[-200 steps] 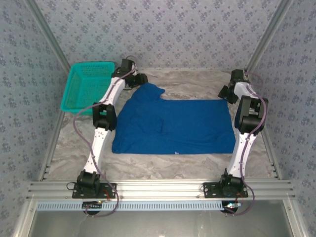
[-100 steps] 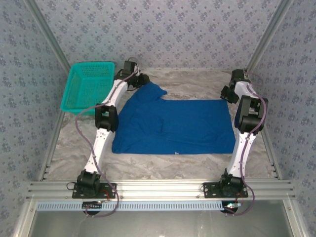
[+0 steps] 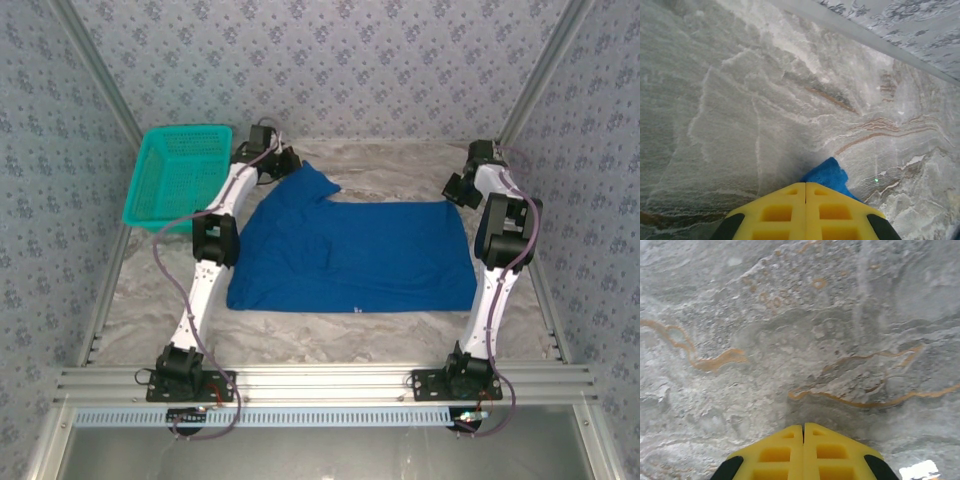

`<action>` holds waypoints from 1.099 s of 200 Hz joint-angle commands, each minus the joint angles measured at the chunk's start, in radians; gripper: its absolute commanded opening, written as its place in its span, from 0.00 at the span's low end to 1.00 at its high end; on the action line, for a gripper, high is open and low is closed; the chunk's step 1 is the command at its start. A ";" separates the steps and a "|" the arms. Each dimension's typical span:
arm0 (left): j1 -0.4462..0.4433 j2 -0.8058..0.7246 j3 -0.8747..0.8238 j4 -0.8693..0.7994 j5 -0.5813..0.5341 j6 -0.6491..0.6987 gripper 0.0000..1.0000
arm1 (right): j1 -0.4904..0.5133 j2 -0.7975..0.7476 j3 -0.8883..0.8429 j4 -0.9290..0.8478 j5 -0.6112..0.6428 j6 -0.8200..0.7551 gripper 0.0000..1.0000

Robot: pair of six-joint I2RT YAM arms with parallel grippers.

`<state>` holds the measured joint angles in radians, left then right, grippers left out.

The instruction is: Fold the inside-out t-shirt

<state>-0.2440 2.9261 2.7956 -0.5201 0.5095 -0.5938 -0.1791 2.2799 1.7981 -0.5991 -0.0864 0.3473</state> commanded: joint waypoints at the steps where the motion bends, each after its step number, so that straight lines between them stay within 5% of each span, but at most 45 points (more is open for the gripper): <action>1: 0.023 -0.046 0.033 0.043 0.066 0.006 0.00 | 0.009 -0.012 0.019 -0.008 -0.044 -0.026 0.00; 146: 0.000 -0.391 -0.215 -0.139 0.144 0.280 0.00 | 0.011 -0.275 -0.124 -0.054 -0.089 -0.122 0.00; 220: -0.012 -0.919 -1.041 0.146 0.077 0.303 0.00 | 0.015 -0.480 -0.334 -0.132 -0.035 -0.109 0.00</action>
<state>-0.2623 2.1860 1.9446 -0.5076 0.6167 -0.3103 -0.1673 1.8812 1.5246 -0.6701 -0.1444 0.2424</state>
